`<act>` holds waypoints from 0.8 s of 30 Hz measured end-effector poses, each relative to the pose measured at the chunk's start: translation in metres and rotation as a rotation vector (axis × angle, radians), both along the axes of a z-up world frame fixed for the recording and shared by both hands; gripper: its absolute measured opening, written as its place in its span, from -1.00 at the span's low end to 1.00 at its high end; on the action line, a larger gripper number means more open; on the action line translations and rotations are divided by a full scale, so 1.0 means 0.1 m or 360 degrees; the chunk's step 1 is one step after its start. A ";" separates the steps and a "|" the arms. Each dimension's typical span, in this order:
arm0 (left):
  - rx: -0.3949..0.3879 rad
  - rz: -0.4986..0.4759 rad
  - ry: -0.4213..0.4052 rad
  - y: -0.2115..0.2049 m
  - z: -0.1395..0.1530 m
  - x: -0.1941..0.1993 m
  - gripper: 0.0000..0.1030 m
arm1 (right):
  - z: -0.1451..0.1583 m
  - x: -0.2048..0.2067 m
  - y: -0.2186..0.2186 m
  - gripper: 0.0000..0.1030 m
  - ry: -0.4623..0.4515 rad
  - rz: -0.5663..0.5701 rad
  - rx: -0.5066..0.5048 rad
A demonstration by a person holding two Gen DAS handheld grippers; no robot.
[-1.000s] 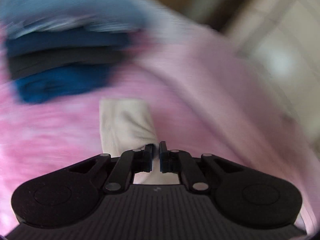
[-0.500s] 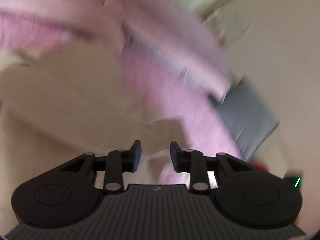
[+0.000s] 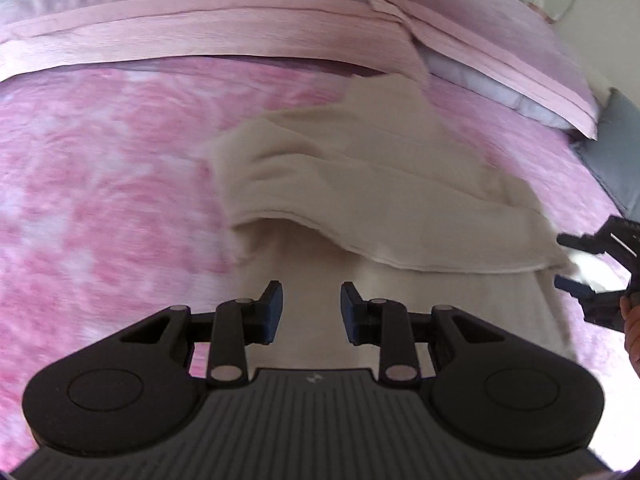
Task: Fold clothes
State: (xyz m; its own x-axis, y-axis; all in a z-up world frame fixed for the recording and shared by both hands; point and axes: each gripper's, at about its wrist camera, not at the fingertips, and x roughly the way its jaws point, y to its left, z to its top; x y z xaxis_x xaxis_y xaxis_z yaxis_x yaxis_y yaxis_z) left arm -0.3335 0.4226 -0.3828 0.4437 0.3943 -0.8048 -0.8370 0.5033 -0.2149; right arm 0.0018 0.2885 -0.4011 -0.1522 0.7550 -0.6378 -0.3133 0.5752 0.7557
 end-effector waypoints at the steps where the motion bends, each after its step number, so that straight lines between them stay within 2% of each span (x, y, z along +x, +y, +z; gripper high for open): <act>1: 0.0006 0.0017 0.0015 0.03 -0.01 -0.03 -0.51 | -0.04 0.02 0.03 0.09 0.0036 -0.0024 -0.0021; 4: 0.0022 0.0040 0.0067 0.06 -0.04 -0.11 -0.51 | -0.15 0.07 0.05 0.01 0.0138 -0.0088 -0.0069; 7: 0.0027 0.0051 0.0096 0.07 -0.06 -0.18 -0.51 | -0.12 0.10 0.03 -0.03 0.0174 -0.0139 -0.0069; 13: 0.0028 0.0041 0.0117 0.13 -0.11 -0.22 -0.51 | -0.03 0.24 -0.03 -0.12 0.0041 -0.0290 -0.0116; 17: 0.0029 0.0021 0.0113 0.13 -0.13 -0.22 -0.51 | 0.20 0.23 -0.06 -0.12 -0.0147 -0.0259 -0.0121; 22: 0.0022 0.0040 0.0100 0.14 -0.14 -0.23 -0.50 | 0.10 0.26 -0.03 -0.13 -0.0156 -0.0256 -0.0132; 23: 0.0023 0.0043 0.0100 0.14 -0.15 -0.24 -0.50 | 0.08 0.26 -0.01 -0.16 -0.0157 -0.0242 -0.0132; 24: 0.0027 0.0045 0.0102 0.14 -0.15 -0.24 -0.50 | 0.06 0.25 0.02 -0.39 -0.0158 -0.0216 -0.0129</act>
